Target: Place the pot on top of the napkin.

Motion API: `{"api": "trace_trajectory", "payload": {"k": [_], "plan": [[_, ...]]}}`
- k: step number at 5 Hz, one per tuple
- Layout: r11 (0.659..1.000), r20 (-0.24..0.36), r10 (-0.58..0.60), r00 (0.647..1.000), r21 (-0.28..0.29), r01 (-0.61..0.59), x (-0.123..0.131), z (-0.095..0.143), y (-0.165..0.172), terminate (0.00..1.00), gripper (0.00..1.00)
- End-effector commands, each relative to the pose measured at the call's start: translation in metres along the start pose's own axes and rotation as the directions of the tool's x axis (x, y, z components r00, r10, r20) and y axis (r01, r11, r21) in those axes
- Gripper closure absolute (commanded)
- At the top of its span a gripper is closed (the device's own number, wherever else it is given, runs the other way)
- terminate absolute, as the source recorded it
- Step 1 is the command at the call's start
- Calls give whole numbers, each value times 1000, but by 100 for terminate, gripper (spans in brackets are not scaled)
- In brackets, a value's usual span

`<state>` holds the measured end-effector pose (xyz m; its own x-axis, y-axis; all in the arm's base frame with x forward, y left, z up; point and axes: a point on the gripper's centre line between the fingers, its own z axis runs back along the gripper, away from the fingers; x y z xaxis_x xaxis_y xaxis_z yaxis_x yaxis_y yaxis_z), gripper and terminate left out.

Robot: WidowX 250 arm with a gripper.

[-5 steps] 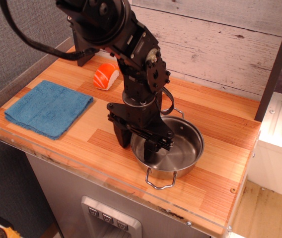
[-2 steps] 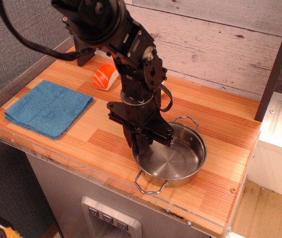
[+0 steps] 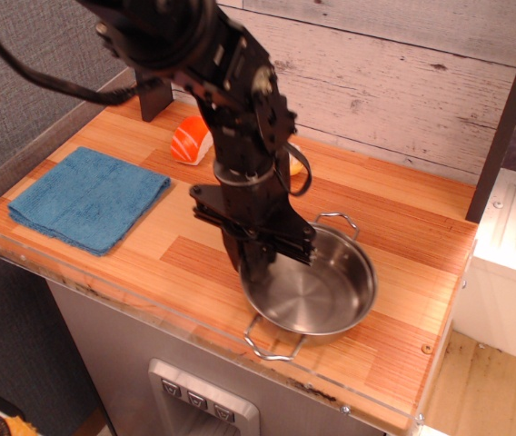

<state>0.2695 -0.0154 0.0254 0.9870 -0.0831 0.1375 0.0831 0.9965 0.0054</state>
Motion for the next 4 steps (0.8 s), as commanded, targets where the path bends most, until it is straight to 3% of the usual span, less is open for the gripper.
{"api": "trace_trajectory", "payload": {"k": [1, 3, 4], "plan": [[985, 104, 157, 982, 62, -164, -5, 80, 60, 0, 100], [953, 51, 300, 953, 20, -301, -11, 66, 148, 0, 100], [947, 15, 321, 947, 25, -321, -10, 54, 170, 0, 100]]}}
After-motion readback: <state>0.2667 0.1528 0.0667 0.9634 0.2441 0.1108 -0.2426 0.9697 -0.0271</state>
